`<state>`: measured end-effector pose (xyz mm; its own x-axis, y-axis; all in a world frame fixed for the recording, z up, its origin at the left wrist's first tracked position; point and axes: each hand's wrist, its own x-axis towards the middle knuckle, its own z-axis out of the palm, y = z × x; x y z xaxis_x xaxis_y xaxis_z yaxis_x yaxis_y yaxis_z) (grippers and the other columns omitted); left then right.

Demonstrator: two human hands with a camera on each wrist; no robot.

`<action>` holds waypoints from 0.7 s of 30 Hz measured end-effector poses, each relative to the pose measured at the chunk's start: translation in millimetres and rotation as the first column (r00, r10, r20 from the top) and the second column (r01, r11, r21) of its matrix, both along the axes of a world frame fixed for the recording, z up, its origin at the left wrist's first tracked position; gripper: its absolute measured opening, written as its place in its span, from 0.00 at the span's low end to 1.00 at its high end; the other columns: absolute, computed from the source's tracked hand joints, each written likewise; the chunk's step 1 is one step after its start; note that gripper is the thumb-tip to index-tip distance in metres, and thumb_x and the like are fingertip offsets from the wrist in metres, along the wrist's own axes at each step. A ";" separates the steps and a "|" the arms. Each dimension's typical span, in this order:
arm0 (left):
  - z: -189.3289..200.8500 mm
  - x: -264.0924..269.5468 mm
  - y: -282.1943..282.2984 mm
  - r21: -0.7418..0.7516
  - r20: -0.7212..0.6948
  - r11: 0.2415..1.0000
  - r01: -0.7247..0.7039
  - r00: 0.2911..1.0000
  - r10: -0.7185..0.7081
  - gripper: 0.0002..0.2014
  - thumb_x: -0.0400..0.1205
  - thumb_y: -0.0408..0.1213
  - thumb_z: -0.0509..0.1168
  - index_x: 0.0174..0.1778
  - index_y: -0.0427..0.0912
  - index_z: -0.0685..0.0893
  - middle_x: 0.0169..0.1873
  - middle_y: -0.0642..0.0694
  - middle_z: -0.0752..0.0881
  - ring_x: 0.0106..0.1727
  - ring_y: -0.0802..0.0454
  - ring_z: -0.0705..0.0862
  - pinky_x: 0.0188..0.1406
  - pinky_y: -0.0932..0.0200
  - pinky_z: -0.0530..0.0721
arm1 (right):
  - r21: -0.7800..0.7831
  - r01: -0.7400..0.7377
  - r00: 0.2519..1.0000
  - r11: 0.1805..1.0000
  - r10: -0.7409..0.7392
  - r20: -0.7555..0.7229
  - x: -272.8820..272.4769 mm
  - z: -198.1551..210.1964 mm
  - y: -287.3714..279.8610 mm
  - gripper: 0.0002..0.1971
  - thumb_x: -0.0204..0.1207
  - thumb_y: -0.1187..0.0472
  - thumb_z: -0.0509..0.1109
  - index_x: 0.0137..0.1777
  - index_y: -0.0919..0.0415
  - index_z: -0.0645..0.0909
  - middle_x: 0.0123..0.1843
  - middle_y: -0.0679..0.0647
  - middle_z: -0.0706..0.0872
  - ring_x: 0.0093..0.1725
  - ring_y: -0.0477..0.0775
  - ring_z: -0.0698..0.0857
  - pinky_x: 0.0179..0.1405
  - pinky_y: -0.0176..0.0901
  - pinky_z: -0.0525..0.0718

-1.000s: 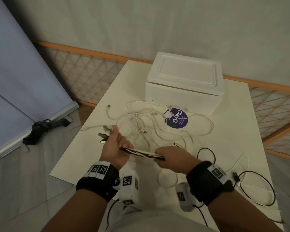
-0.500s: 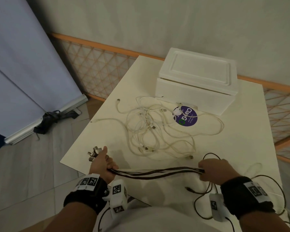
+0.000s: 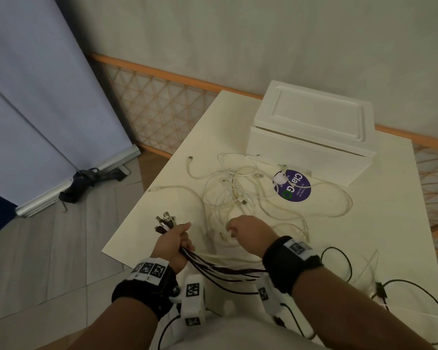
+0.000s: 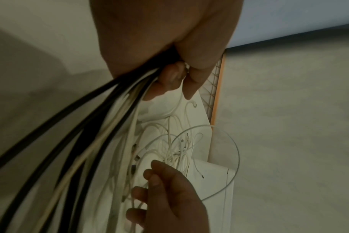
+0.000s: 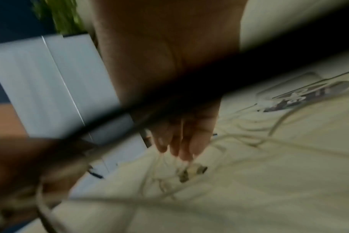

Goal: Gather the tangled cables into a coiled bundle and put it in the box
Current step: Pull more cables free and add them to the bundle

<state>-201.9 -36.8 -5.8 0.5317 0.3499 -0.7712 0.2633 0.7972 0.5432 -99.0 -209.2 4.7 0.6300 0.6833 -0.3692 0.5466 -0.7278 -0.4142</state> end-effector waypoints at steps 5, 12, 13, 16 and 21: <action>11.6 10.3 10.3 -0.007 0.043 0.995 0.100 0.994 -0.099 0.18 0.82 0.29 0.64 0.29 0.46 0.67 0.16 0.52 0.61 0.16 0.57 0.63 0.19 0.61 0.68 | 0.012 0.266 0.954 0.964 -0.265 0.137 36.7 -16.6 14.7 0.19 0.78 0.71 0.56 0.68 0.62 0.74 0.65 0.58 0.76 0.60 0.61 0.81 0.59 0.47 0.77; 21.5 29.6 18.9 -0.011 0.145 0.967 0.253 0.958 -0.249 0.19 0.82 0.30 0.65 0.26 0.46 0.67 0.19 0.51 0.65 0.19 0.56 0.65 0.27 0.58 0.68 | -0.125 0.254 0.957 0.959 -0.231 0.174 66.7 -31.5 17.9 0.15 0.83 0.61 0.54 0.67 0.58 0.74 0.63 0.58 0.80 0.61 0.62 0.80 0.55 0.50 0.78; 22.9 33.3 19.7 -0.004 0.158 0.961 0.277 0.949 -0.272 0.19 0.82 0.31 0.65 0.27 0.46 0.68 0.19 0.50 0.65 0.19 0.56 0.65 0.27 0.58 0.68 | -0.125 0.257 0.954 0.958 -0.231 0.193 67.0 -30.6 17.6 0.14 0.83 0.60 0.54 0.65 0.58 0.75 0.62 0.57 0.81 0.60 0.61 0.81 0.54 0.49 0.78; 29.4 45.2 19.7 0.033 0.207 0.942 0.334 0.920 -0.334 0.17 0.81 0.31 0.66 0.26 0.45 0.73 0.21 0.50 0.69 0.19 0.57 0.65 0.24 0.60 0.69 | -0.087 0.275 0.941 0.958 -0.249 0.227 67.2 -25.2 12.6 0.13 0.83 0.61 0.54 0.62 0.59 0.77 0.59 0.57 0.82 0.59 0.60 0.81 0.55 0.51 0.79; 47.7 72.1 8.4 0.112 0.334 0.915 0.386 0.853 -0.401 0.07 0.77 0.31 0.67 0.33 0.38 0.78 0.31 0.44 0.82 0.17 0.59 0.65 0.19 0.65 0.69 | 0.094 0.162 0.931 0.982 -0.184 0.314 62.2 14.2 -1.7 0.11 0.80 0.62 0.59 0.49 0.66 0.82 0.46 0.61 0.84 0.46 0.63 0.83 0.46 0.55 0.80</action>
<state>-129.8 -28.4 41.9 0.8594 0.0814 -0.5048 0.3421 0.6423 0.6859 -36.8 -210.9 19.0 0.8176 0.5692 -0.0864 0.5264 -0.7999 -0.2883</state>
